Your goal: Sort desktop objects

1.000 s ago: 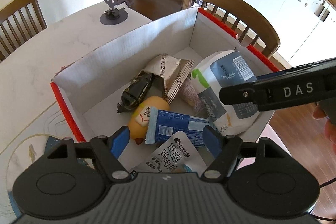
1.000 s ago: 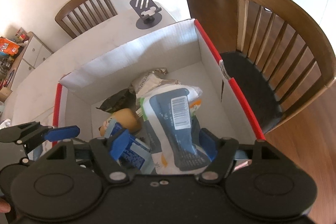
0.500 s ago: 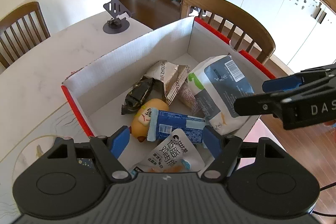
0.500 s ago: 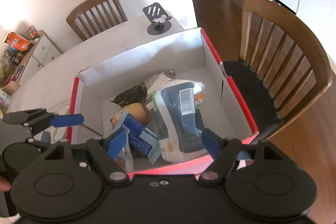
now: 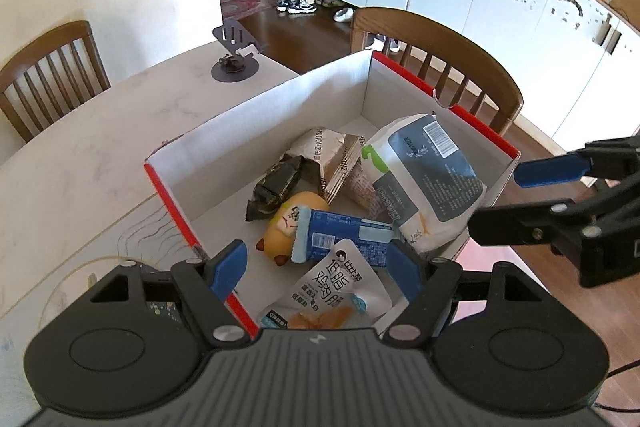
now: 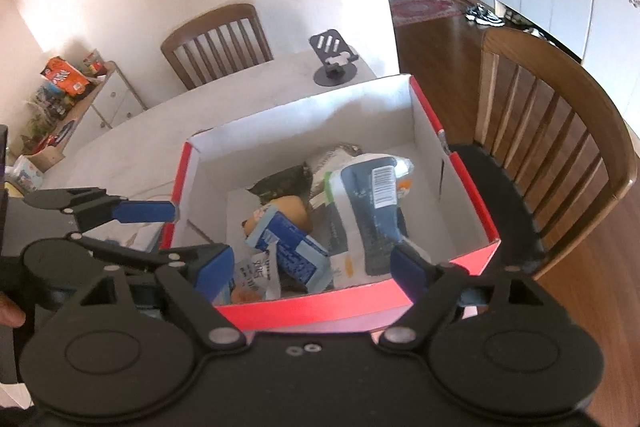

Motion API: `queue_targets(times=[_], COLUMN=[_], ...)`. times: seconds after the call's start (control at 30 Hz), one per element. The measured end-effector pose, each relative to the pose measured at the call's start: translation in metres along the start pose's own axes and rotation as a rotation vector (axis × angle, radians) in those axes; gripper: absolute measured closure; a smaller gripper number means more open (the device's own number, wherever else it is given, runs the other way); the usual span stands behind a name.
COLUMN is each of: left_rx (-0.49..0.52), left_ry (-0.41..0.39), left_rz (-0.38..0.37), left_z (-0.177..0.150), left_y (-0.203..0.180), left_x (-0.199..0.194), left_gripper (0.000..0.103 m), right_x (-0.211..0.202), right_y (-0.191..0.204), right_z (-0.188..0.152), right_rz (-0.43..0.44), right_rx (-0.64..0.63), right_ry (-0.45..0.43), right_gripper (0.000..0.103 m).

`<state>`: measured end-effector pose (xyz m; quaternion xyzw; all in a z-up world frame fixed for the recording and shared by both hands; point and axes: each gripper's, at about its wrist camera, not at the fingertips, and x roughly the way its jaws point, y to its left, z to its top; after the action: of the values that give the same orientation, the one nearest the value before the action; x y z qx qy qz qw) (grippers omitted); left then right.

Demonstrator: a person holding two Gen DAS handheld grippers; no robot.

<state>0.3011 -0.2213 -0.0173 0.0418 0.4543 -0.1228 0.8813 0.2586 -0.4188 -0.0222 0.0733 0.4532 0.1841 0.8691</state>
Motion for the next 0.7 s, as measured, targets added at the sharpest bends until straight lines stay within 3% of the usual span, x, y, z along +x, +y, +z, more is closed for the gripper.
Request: queue_targets(times=[0.07,0.2,0.27,0.7], left_rx=[-0.002,-0.005,0.000,-0.005], left_ry=[-0.008,-0.025,-0.032,-0.066], left_rz=[0.008,0.014,0.019,0.020], left_z=[-0.003,-0.008,-0.011,-0.025], left_y=[0.001,0.003,0.003,0.001], left_x=[-0.003,-0.009,-0.011,-0.032], left_gripper=[0.016,0.014,0.003,0.000], right_x=[-0.003,-0.009,-0.011,-0.023], right_y=[0.003,0.006,0.006,0.017], right_z=[-0.003,-0.006,-0.008,-0.027], right_rz=[0.002,0.002,-0.003,0.013], right_rx=[-0.015,-0.028,-0.028,-0.030], right_ry=[-0.009,-0.026,-0.032,-0.045], right_gripper=[0.017,0.014,0.013,0.012])
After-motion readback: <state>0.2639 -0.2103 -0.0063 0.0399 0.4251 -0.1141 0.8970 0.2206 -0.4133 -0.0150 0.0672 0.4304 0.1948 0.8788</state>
